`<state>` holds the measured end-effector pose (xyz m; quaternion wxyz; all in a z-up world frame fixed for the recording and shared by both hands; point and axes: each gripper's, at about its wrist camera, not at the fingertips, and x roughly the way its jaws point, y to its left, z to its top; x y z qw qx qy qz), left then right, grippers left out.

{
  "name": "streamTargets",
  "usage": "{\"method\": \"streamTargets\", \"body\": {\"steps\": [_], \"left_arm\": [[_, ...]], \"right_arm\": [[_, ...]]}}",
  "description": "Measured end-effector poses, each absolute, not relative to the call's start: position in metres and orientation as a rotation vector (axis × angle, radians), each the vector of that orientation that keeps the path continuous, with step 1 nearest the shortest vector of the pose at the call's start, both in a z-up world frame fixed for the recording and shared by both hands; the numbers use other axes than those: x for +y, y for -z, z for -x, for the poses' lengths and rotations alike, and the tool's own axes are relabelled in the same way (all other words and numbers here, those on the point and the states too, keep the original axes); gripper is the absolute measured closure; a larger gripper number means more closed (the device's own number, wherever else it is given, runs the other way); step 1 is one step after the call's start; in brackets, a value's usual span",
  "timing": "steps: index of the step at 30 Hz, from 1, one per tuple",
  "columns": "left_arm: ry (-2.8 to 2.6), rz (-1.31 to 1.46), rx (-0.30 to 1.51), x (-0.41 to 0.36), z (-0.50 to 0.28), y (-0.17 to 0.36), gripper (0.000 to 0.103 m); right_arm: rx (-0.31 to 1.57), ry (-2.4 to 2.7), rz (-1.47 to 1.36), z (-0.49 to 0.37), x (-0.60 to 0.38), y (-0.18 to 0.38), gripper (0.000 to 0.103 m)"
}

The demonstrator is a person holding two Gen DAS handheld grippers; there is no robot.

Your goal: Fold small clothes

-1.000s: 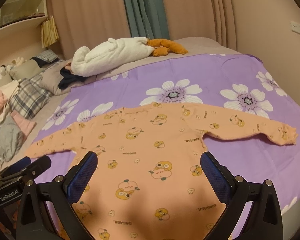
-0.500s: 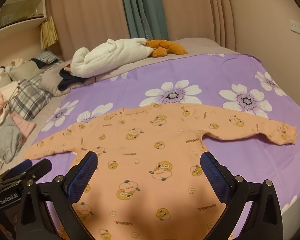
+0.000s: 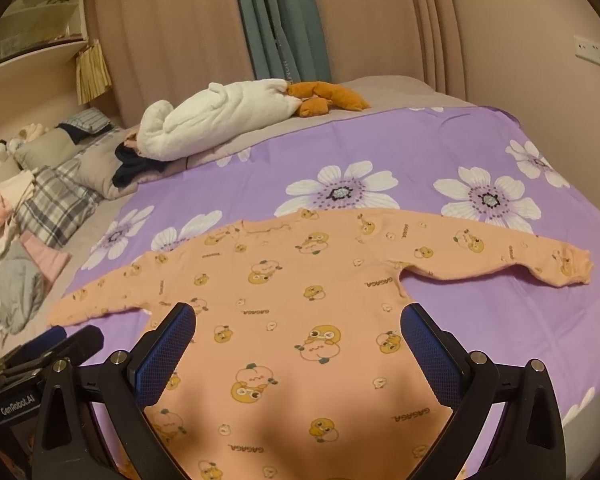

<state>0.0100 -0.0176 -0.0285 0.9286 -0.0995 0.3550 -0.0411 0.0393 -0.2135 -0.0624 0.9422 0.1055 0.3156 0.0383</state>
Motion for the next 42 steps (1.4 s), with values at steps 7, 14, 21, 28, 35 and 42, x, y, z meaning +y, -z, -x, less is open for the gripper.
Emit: {"method": "streamTargets", "body": {"steps": [7, 14, 21, 28, 35, 42], "left_arm": [[0.088, 0.207, 0.732, -0.018, -0.010, 0.028, 0.001], [0.092, 0.212, 0.739, -0.018, -0.012, 0.031, 0.001], [0.108, 0.223, 0.758, -0.016, -0.019, 0.030, 0.001], [0.134, 0.232, 0.768, -0.018, -0.036, 0.015, 0.001], [0.160, 0.245, 0.811, -0.019, -0.056, 0.007, 0.001], [0.190, 0.248, 0.834, -0.022, -0.072, 0.002, 0.001]], "right_arm": [[0.644, -0.078, -0.215, -0.039, -0.214, 0.063, 0.001], [0.642, -0.075, -0.215, -0.039, -0.214, 0.063, 0.001], [0.644, -0.067, -0.214, -0.043, -0.217, 0.062, 0.001], [0.607, -0.060, -0.234, -0.049, -0.226, 0.043, 0.001], [0.628, -0.073, -0.278, -0.065, -0.237, 0.034, 0.003], [0.653, -0.052, -0.291, -0.080, -0.240, 0.028, 0.008]]}}
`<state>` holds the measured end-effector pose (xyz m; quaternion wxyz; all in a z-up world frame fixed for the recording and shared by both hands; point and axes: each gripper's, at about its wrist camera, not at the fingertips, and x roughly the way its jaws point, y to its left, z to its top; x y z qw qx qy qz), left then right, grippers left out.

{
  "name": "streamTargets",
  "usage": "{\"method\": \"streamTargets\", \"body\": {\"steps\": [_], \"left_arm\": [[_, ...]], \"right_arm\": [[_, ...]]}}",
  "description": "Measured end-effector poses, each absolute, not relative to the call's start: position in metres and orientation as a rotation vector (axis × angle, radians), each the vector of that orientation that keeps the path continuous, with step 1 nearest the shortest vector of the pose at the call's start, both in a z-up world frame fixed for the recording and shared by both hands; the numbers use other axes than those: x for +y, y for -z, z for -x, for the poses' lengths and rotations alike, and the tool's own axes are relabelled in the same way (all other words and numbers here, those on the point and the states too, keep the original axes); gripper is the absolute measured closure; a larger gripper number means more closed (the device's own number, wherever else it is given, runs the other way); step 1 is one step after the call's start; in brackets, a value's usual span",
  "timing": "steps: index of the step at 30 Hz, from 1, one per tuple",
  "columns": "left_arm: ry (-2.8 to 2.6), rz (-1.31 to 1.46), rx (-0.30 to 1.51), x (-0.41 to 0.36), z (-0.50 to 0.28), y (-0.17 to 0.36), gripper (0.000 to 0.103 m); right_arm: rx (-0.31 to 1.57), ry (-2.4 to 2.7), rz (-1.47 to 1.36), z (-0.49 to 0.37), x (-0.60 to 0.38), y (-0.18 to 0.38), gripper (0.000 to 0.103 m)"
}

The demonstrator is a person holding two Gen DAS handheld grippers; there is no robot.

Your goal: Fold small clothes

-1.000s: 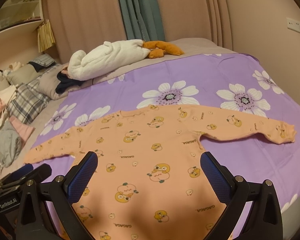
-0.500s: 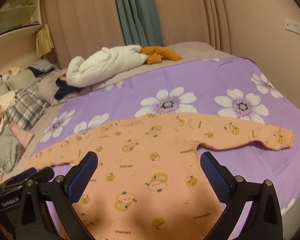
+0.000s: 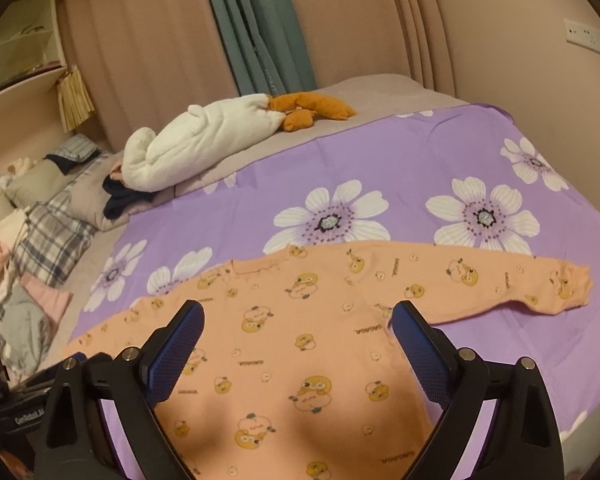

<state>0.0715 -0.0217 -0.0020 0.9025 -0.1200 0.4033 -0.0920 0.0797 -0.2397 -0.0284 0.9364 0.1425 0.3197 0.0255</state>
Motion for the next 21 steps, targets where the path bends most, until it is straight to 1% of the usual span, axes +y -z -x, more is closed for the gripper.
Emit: {"method": "streamTargets", "body": {"steps": [6, 10, 12, 16, 18, 21], "left_arm": [[0.181, 0.236, 0.856, -0.021, -0.082, 0.007, 0.001], [0.126, 0.177, 0.887, -0.021, -0.093, 0.018, 0.001], [0.111, 0.170, 0.899, -0.019, -0.098, 0.022, 0.001], [0.091, 0.169, 0.915, -0.017, -0.104, 0.029, 0.001], [0.087, 0.172, 0.924, -0.018, -0.105, 0.032, 0.001], [0.099, 0.184, 0.944, -0.021, -0.109, 0.037, 0.001]], "right_arm": [[0.665, -0.049, -0.291, -0.090, -0.240, 0.029, 0.008], [0.673, -0.041, -0.332, -0.098, -0.253, 0.036, 0.008], [0.683, -0.022, -0.371, -0.104, -0.268, 0.042, 0.016], [0.701, 0.036, -0.464, -0.112, -0.305, 0.054, 0.023], [0.713, 0.100, -0.509, -0.114, -0.331, 0.061, 0.030], [0.729, 0.220, -0.554, -0.116, -0.373, 0.071, 0.034]]}}
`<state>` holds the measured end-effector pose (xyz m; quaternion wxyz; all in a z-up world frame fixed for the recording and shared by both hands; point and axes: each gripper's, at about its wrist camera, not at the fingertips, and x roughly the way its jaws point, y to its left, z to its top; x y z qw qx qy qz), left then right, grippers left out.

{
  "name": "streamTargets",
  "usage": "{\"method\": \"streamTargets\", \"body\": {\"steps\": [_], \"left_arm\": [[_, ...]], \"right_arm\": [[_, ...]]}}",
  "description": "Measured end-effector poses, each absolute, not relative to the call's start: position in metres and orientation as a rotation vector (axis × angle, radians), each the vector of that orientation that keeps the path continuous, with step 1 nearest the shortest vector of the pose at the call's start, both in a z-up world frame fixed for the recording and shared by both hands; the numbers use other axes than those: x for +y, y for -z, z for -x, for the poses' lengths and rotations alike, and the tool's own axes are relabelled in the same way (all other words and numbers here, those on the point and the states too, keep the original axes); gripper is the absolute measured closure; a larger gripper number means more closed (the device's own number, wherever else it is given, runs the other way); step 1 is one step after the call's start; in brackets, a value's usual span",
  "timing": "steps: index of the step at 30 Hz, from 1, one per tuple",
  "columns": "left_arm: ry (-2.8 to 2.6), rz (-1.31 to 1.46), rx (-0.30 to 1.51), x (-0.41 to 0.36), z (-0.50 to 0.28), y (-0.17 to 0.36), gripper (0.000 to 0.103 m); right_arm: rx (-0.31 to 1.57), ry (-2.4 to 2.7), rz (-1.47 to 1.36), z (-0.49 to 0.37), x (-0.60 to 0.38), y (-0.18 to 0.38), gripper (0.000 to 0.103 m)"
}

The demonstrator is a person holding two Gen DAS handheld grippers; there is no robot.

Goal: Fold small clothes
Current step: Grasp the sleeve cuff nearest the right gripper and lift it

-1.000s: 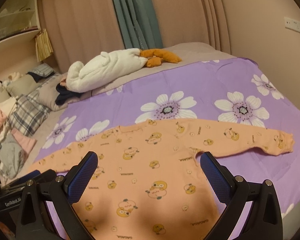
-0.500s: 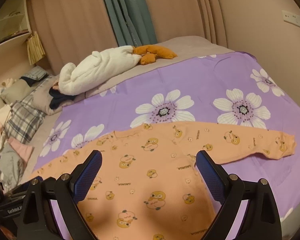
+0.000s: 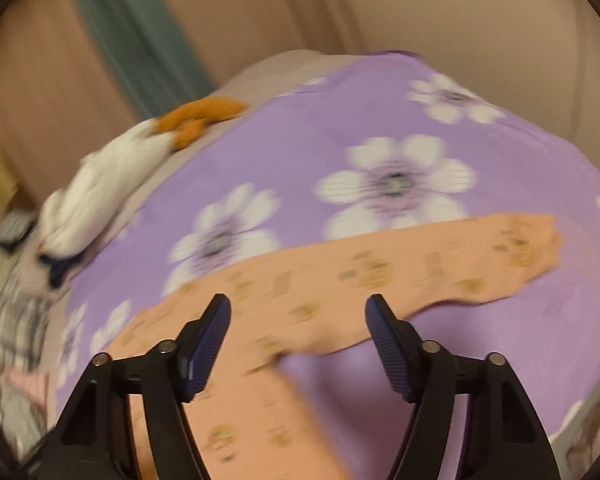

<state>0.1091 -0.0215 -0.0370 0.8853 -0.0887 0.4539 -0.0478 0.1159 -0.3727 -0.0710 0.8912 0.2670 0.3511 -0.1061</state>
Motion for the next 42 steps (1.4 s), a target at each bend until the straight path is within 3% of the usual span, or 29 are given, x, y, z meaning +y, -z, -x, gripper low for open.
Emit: {"method": "streamTargets", "body": {"steps": [5, 19, 23, 25, 34, 42], "left_arm": [[0.090, 0.194, 0.932, -0.024, -0.111, 0.039, 0.001], [0.074, 0.199, 0.961, -0.025, -0.114, 0.045, 0.001], [0.071, 0.203, 0.962, -0.025, -0.113, 0.044, 0.001], [0.071, 0.207, 0.957, -0.024, -0.111, 0.043, 0.001], [0.052, 0.239, 0.932, -0.010, -0.103, 0.037, 0.001], [0.037, 0.252, 0.924, 0.003, -0.098, 0.035, 0.001]], "right_arm": [[0.783, 0.426, -0.601, -0.112, -0.443, 0.099, 0.050], [0.852, 0.712, -0.818, -0.080, -0.553, 0.174, 0.057], [0.831, 0.685, -0.813, -0.083, -0.560, 0.178, 0.087], [0.825, 0.663, -0.820, -0.085, -0.562, 0.177, 0.091], [0.675, 0.545, -0.606, -0.108, -0.524, 0.089, 0.093], [0.567, 0.252, -0.423, -0.156, -0.434, 0.008, 0.093]]}}
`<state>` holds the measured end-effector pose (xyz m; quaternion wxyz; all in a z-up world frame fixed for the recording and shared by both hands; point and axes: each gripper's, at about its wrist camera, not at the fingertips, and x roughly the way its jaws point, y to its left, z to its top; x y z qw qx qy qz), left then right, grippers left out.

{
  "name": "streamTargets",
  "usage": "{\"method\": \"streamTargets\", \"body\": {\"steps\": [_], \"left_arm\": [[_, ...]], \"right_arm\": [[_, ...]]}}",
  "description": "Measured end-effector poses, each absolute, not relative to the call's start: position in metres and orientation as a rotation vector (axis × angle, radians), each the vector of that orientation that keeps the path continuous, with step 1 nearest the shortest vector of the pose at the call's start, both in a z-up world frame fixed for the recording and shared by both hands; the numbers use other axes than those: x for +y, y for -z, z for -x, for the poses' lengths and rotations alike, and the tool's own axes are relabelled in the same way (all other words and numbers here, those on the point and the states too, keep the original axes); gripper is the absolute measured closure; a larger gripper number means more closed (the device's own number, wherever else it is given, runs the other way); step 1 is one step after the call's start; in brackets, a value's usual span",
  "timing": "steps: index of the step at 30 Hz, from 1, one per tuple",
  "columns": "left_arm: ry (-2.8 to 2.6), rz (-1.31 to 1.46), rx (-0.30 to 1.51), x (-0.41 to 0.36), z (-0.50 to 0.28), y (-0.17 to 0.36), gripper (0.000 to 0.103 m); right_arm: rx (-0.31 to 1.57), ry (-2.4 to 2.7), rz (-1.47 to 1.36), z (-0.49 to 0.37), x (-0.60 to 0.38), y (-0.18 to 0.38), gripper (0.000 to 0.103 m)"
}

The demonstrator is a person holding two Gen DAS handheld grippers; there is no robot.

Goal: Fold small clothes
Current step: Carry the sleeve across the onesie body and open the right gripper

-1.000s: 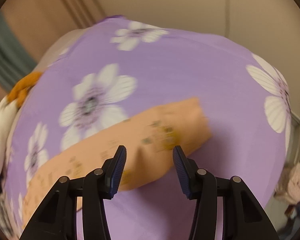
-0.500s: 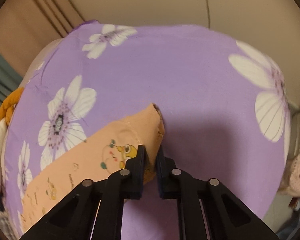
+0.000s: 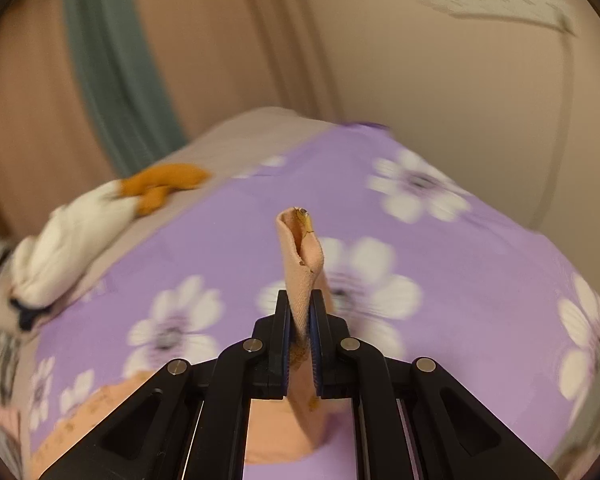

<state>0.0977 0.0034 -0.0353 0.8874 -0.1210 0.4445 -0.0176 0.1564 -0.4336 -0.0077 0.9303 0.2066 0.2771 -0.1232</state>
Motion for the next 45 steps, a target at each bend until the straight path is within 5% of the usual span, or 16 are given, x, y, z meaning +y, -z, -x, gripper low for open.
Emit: {"method": "streamTargets", "body": {"steps": [9, 20, 35, 37, 41, 45], "left_arm": [[0.017, 0.267, 0.919, 0.019, -0.090, 0.037, 0.001], [-0.008, 0.284, 0.926, 0.038, -0.086, 0.043, 0.001], [-0.005, 0.287, 0.946, 0.041, -0.088, 0.049, 0.001], [-0.007, 0.275, 0.937, 0.039, -0.089, 0.047, 0.001], [0.001, 0.256, 0.925, 0.035, -0.089, 0.042, 0.001], [0.025, 0.253, 0.918, 0.030, -0.094, 0.038, 0.001]], "right_arm": [[0.629, -0.077, -0.276, -0.185, -0.306, 0.000, 0.093], [0.841, -0.327, -0.190, -0.204, -0.181, 0.066, 0.093], [1.076, -0.356, -0.165, -0.204, -0.139, 0.140, 0.093], [1.082, -0.362, -0.178, -0.204, -0.140, 0.142, 0.090], [1.071, -0.356, -0.206, -0.201, -0.149, 0.135, 0.047], [1.025, -0.337, -0.224, -0.193, -0.168, 0.116, 0.043]]}}
